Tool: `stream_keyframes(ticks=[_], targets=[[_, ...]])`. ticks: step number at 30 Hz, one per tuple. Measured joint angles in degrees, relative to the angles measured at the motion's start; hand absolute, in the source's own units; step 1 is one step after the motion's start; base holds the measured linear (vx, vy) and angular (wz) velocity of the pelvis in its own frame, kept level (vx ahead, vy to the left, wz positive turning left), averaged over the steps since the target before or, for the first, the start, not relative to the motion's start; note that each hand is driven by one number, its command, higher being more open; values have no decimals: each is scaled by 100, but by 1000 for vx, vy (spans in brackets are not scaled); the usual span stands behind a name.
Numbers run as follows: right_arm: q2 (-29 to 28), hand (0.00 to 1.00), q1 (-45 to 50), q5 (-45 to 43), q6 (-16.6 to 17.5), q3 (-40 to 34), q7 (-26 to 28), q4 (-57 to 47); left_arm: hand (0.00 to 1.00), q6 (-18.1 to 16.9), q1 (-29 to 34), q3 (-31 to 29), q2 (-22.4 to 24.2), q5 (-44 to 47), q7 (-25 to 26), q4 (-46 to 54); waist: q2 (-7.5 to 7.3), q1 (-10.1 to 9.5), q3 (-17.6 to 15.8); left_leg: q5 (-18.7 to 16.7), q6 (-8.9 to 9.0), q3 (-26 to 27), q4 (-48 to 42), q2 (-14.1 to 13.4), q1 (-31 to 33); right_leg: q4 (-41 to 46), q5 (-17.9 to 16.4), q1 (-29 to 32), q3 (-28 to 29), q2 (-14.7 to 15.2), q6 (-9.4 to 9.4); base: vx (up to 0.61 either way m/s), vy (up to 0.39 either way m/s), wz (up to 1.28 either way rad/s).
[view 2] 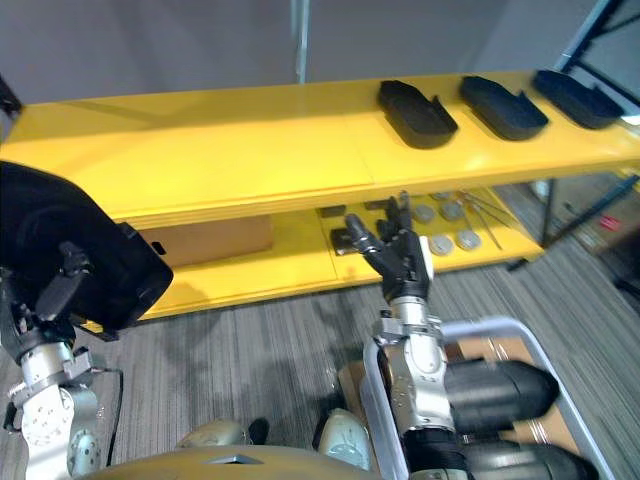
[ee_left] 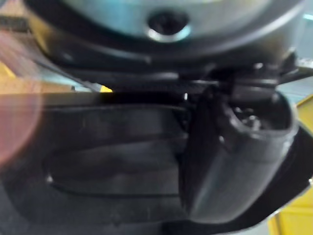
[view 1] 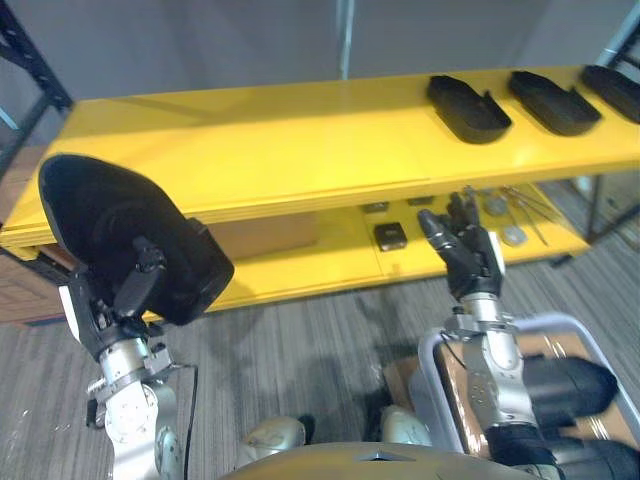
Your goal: Walk over and take three plastic housings, then place them on the shelf
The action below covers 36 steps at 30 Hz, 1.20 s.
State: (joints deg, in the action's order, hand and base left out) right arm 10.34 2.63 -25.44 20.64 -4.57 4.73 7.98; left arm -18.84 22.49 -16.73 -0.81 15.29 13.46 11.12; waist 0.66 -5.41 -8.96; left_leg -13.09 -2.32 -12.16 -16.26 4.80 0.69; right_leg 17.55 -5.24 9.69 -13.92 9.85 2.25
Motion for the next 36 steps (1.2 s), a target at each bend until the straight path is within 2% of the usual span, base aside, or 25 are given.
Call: stream_keyframes(ticks=[1, 2, 3, 4, 5, 6, 8, 9, 11, 12, 13, 14, 15, 16, 17, 18, 19, 21, 23, 25, 28, 29, 32, 33, 36], targets=[[55, 100, 5, -16, 1, -92, -6, 0, 0, 13, 116, 24, 125, -1, 20, -1, 182, -29, 9, -124, 169, 326, -659, -189, 164, -114, 65, -241, -188, -114, -73, 326, -187, 71], [83, 100, 30, -2, -6, -187, -12, 1, 0, 23, 141, 41, 223, 2, 20, 0, 300, -33, -8, -181, 255, 601, -1383, -341, 404, -230, 32, -484, -337, -235, -163, 258, -129, 47], [96, 100, 44, 2, -7, -238, -13, 0, 0, 22, 168, 35, 267, 9, 28, 5, 355, -79, -8, -159, 292, 790, -1840, -458, 542, -326, 22, -642, -372, -323, -186, 334, -163, 27], [121, 100, 47, 53, -6, -218, 21, -5, 0, 23, 235, 18, 280, 85, 33, 7, 424, -86, -15, -46, 551, 1100, -2717, -702, 836, -540, 21, -998, -470, -446, -212, 341, -147, 8], [123, 100, 60, 63, -6, -224, 61, -22, 0, 22, 254, 27, 277, 141, 14, 7, 434, -99, -8, -88, 615, 1370, -3095, -910, 964, -723, 17, -1241, -534, -493, -220, 409, -147, 8], [114, 100, 82, 61, -6, -243, 82, -92, 0, 22, 239, 52, 266, 237, -24, 6, 422, -83, -11, -132, 553, 1642, -3148, -1123, 1035, -886, 18, -1446, -571, -500, -220, 261, -67, 8], [91, 100, 107, 30, -1, -408, 108, -366, 0, 13, 187, 226, 260, 227, -194, 6, 410, -38, 8, -175, 529, 1849, -2352, -1561, 1159, -1178, 36, -1704, -597, -446, -190, 321, -9, 7], [69, 100, 102, 23, 4, -433, 107, -420, 0, 14, 156, 293, 264, 222, -231, 6, 412, -27, 24, -141, 580, 1828, -1939, -1606, 1167, -1195, 36, -1707, -596, -394, -189, 308, 110, 4], [1, 100, 81, -20, 97, -542, 64, -451, 0, 14, 11, 518, 266, 220, -472, 31, 391, 85, 11, 330, 792, 1767, -402, -1753, 1186, -1196, 27, -1750, -542, -129, -171, 223, 218, 5], [-1, 100, 88, -19, 97, -538, 42, -449, 0, 13, -6, 554, 262, 209, -541, 50, 393, 114, 12, 503, 844, 1745, -118, -1763, 1166, -1183, 17, -1786, -516, -81, -141, 231, 303, -17], [-60, 100, 104, -14, 100, -496, -70, -450, 0, 11, -20, 633, 254, 210, -675, 108, 408, 118, 21, 1037, 900, 1698, 378, -1795, 993, -1070, -75, -1831, -402, 37, 88, 245, 361, -31], [-75, 100, 106, -12, 106, -468, -118, -450, 0, 11, -14, 682, 254, 209, -738, 148, 461, 118, 42, 1359, 880, 1673, 538, -1804, 882, -998, -154, -1856, -320, 79, 228, 276, 483, -70], [-90, 100, 97, -3, 132, -385, -200, -431, 0, -11, 30, 761, 206, 211, -885, 257, 590, 97, 76, 1549, 1224, 1566, 490, -1812, 659, -837, -375, -1858, -78, 126, 622, 205, 423, -63], [-261, 100, 157, 12, 133, -269, -323, -419, 0, -3, -53, 817, -10, 237, -1093, 284, 279, 120, 11, 1324, 1092, 1609, 183, -1521, 667, -695, -424, -1817, 50, 451, 688, 119, 331, -68], [-317, 100, 151, 38, 144, -164, -332, -428, 0, -4, -46, 809, -92, 237, -1207, 385, 168, 107, -20, 1132, 1093, 1665, 49, -1435, 685, -664, -434, -1766, 124, 558, 699, 104, 328, -56], [-409, 100, 133, 63, 157, 11, -351, -443, 0, 3, -63, 801, -281, 268, -1425, 538, 1, 104, -105, 881, 1009, 1862, -220, -1346, 696, -704, -407, -1774, 223, 732, 748, 95, 345, -73], [-422, 100, 143, 91, 157, 149, -355, -446, 0, 44, -63, 791, -434, 339, -1686, 620, -58, 116, -95, 677, 919, 2047, -410, -1315, 668, -753, -242, -1777, 205, 842, 829, 92, 325, -72], [-434, 100, 155, 89, 157, 294, -354, -560, 0, 234, -58, 726, -559, 707, -2225, 879, -37, 110, -94, 576, 857, 2363, -349, -1342, 472, -890, 107, -1776, -20, 912, 834, 50, 185, -80], [-457, 100, 159, 171, 159, 385, -348, -771, 0, 330, -53, 612, -610, 984, -2626, 1217, -24, 110, -81, 635, 822, 2738, -52, -1361, 250, -1115, 448, -1715, -427, 937, 744, 48, 96, -90], [-455, 100, 211, 394, 159, 408, -300, -1006, 0, 484, -66, 478, -609, 1264, -2898, 1673, -12, 249, 33, 705, 806, 3091, 122, -1359, 173, -1422, 731, -1589, -651, 941, 767, 65, 33, -72], [-404, 100, 387, 487, 153, 301, -285, -1157, 0, 696, -279, 487, -627, 1399, -3139, 1841, 65, 449, 99, 706, 805, 3158, 160, -1374, 147, -1594, 831, -1573, -634, 904, 812, 77, -1, -32], [-366, 100, 459, 488, 95, 237, -281, -1157, 0, 932, -449, 512, -649, 1543, -3193, 1840, 103, 488, 117, 706, 807, 3232, 233, -1396, 56, -1607, 835, -1568, -610, 879, 818, 59, -26, -26], [-329, 100, 607, 491, -16, 174, -214, -1159, 0, 1401, -728, 525, -702, 1861, -3088, 1824, 176, 588, 173, 746, 876, 3431, 469, -1450, -139, -1679, 882, -1515, -558, 787, 815, 39, -47, -40], [-322, 100, 621, 490, -52, 166, -195, -1161, 0, 1461, -825, 522, -735, 1864, -3015, 1788, 186, 598, 188, 756, 889, 3469, 498, -1456, -153, -1679, 882, -1498, -531, 779, 815, 27, -42, -40], [-246, 100, 634, 490, -310, 79, -53, -1169, 0, 1773, -1552, 470, -1048, 2303, -2442, 1165, 205, 742, 193, 853, 901, 3611, 677, -1451, -279, -1692, 940, -1460, -447, 758, 791, -9, -20, -20]])
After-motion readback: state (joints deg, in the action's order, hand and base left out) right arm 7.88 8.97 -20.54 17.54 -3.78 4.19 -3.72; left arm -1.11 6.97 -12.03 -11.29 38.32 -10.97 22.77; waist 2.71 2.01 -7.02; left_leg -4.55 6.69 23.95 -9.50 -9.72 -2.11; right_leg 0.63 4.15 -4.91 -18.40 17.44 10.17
